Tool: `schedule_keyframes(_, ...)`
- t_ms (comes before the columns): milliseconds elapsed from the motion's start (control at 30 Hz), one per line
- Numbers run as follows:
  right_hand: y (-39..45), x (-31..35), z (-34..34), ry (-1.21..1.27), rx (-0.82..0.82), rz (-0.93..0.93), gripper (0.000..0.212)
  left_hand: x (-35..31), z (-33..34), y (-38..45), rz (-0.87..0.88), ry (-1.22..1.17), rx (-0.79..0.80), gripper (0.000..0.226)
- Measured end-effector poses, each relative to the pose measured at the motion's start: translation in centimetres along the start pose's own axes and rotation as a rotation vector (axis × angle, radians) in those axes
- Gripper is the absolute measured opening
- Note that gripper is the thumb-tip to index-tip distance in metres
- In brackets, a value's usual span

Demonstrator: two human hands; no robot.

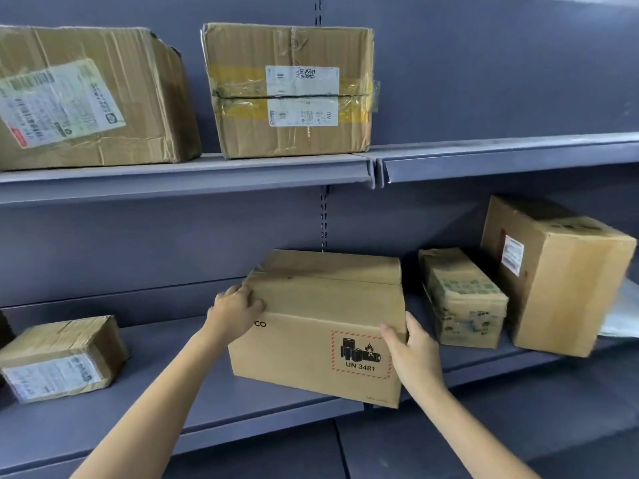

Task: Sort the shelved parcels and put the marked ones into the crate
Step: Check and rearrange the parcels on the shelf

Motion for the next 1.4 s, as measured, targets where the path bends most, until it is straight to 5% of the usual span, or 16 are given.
schedule_keyframes(267, -8.2, 1.9, 2.2, -0.036, 0.026, -0.152, 0.057, -0.5, 1.5, -3.4, 0.16, -0.038, 0.041, 0.027)
schedule_keyframes(400, -8.2, 0.9, 2.0, 0.012, 0.136, -0.156, 0.052, -2.0, 2.2, -6.6, 0.207, 0.01, 0.13, 0.072)
schedule_keyframes(567, -7.8, 0.8, 1.4, 0.185, 0.387, -0.085, 0.052, -4.6, 2.1, -10.2, 0.253, 0.087, 0.175, 0.083)
schedule_keyframes(833, -0.3, -1.0, -0.4, 0.104, 0.126, -0.014, 0.04, -4.5, 2.7, -11.9, 0.34, 0.227, 0.064, 0.082)
schedule_keyframes(967, 2.7, -1.2, -0.8, 0.036, 0.06, -0.046, 0.05, -2.4, 1.5, -12.2, 0.301, 0.054, 0.078, 0.079)
schedule_keyframes(1100, 3.2, -1.2, 0.2, -0.004, 0.268, -0.073, 0.064, 1.2, -1.0, -12.5, 0.241, -0.095, 0.055, 0.072)
schedule_keyframes(1233, 1.3, -1.0, 2.9, 0.055, 0.475, -0.066, 0.041, 4.5, -2.4, -12.5, 0.123, -0.164, -0.004, 0.068)
schedule_keyframes(1400, -0.6, -1.1, 5.5, 0.05, 0.451, -0.022, 0.033, 6.0, -2.0, -13.2, -0.013, -0.343, -0.128, 0.054)
Point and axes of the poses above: each hand's wrist, its own y-axis towards the middle knuckle, its own z-axis out of the palm, x = y × z, the point moved 2 cm from there along y, towards the middle knuckle, and after that the axes turned 8 degrees about -x, right-handed, at the moved point
